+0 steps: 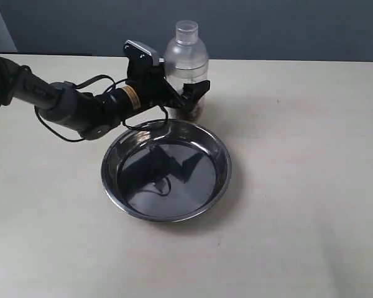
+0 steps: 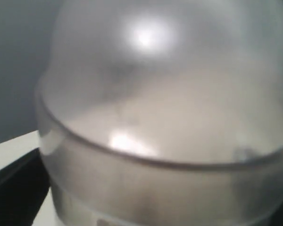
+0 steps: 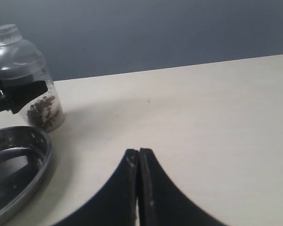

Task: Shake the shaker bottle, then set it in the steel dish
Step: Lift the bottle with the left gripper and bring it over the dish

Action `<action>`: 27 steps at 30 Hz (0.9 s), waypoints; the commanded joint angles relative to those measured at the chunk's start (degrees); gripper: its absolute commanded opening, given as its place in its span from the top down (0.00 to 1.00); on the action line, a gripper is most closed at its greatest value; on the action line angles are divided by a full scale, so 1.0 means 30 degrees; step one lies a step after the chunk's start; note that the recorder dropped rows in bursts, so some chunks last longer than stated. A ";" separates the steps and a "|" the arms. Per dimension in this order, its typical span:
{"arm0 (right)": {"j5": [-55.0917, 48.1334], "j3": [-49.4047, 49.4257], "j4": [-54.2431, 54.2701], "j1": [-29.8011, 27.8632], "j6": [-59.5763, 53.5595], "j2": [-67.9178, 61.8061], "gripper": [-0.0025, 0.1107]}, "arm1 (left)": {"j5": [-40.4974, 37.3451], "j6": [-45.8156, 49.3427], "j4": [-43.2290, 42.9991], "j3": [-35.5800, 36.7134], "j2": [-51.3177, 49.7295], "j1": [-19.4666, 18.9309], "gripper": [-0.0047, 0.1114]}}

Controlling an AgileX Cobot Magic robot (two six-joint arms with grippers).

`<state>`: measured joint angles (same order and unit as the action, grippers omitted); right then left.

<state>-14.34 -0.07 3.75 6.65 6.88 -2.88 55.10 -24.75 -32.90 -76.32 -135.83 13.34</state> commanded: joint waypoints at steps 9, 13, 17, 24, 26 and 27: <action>0.0272 0.0023 -0.0066 0.0063 -0.0067 -0.0073 0.99 | -0.1934 -0.0259 0.1104 -0.1264 0.0036 -0.0017 0.06; 0.0272 0.0023 -0.0066 0.0063 -0.0067 -0.0073 0.99 | -0.2082 -0.0259 0.1749 -0.1264 0.0036 -0.0017 0.06; 0.0272 0.0023 -0.0066 0.0063 -0.0067 -0.0073 0.99 | -0.2886 -0.0259 0.1984 -0.1264 0.0036 -0.0017 0.10; 0.0272 0.0023 -0.0066 0.0063 -0.0067 -0.0073 0.99 | -0.3092 -0.0259 0.0926 -0.1264 0.0036 -0.0017 0.37; 0.0305 0.0023 -0.0066 0.0063 -0.0067 -0.0073 0.99 | -0.2929 -0.0259 0.0869 -0.1264 0.0036 -0.0017 0.47; 0.0305 0.0023 -0.0066 0.0063 -0.0067 -0.0073 0.99 | -0.2796 -0.0259 0.0698 -0.1264 0.0036 -0.0017 0.53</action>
<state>-14.34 -0.07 3.75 6.65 6.88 -2.88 45.99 -25.21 -29.51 -79.96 -135.83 13.34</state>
